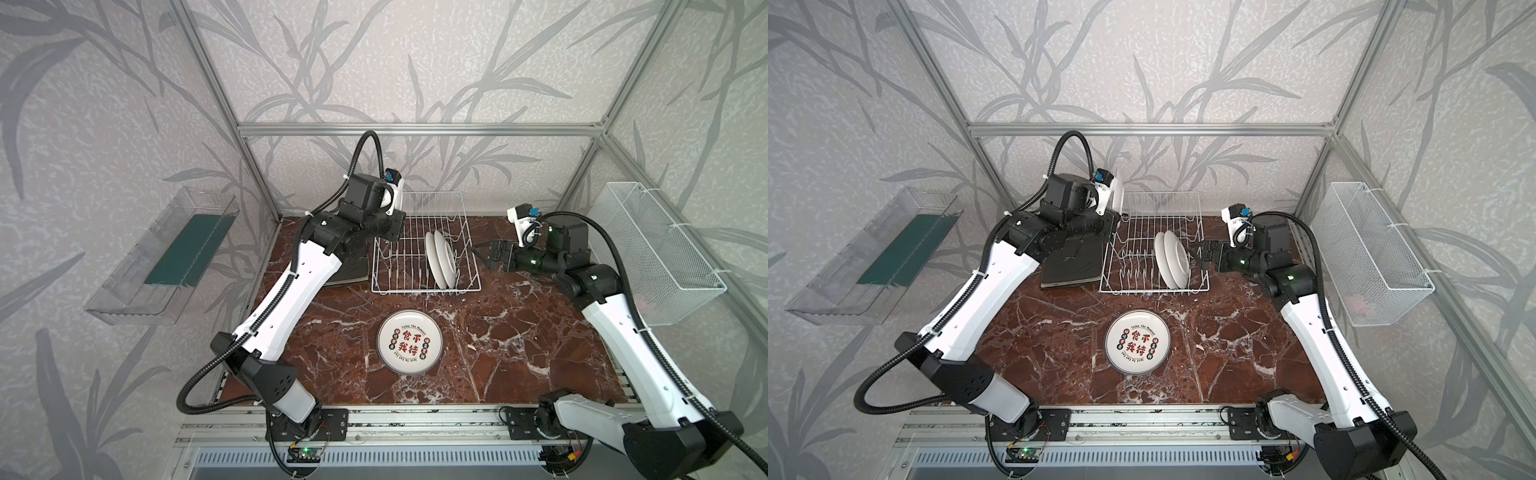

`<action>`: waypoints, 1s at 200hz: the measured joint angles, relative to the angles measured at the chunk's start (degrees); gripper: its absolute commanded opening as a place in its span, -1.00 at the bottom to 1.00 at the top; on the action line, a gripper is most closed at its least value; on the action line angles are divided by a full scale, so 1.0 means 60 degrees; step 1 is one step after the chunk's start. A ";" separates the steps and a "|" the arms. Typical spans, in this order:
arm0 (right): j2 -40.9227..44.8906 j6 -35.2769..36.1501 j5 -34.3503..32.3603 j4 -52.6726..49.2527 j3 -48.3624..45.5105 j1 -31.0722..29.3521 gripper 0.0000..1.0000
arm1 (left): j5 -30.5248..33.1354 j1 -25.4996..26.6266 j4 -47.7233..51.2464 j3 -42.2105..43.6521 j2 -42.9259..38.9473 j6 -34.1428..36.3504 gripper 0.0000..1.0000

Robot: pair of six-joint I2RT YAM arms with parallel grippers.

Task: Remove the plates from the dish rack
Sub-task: 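Hold the sunburst plate upright while the right gripper reaches over and grasps its rim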

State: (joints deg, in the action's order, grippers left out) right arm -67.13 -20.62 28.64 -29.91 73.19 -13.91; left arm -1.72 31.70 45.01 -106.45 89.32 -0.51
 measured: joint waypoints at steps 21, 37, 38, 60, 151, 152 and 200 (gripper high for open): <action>-0.0372 -0.0346 0.0244 -0.0135 0.0430 0.0000 1.00 | 0.0317 0.0164 -0.0149 0.0601 -0.0444 0.0940 -1.00; -0.0732 -0.0554 0.0361 -0.0280 0.0860 -0.0004 0.93 | 0.0503 0.0262 -0.0146 0.0667 -0.0535 0.1614 -1.00; -0.0761 -0.0590 0.0372 -0.0291 0.0896 -0.0007 0.93 | 0.0517 0.0262 -0.0149 0.0670 -0.0535 0.1643 -1.00; -0.1213 -0.0834 0.0488 -0.0350 0.1468 -0.0076 0.91 | 0.0776 0.0386 -0.0397 0.1053 -0.0707 0.2696 -1.00; -0.2645 -0.1621 0.0776 -0.0295 0.3180 -0.0936 0.88 | 0.0382 0.1089 -0.1902 0.4623 -0.2623 0.7158 -1.00; -0.2656 -0.1625 0.0776 -0.0295 0.3191 -0.0943 0.87 | 0.0382 0.1096 -0.1934 0.4645 -0.2630 0.7206 -1.00; -0.3319 -0.1996 0.0637 -0.0280 0.3442 -0.1402 0.72 | 0.0758 0.1417 -0.3045 0.5668 -0.2991 0.8827 -1.00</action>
State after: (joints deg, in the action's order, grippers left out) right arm -87.05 -32.60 32.47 -31.59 93.84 -22.33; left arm 2.83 40.21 26.74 -72.44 71.37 52.45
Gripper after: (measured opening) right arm 0.880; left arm 0.072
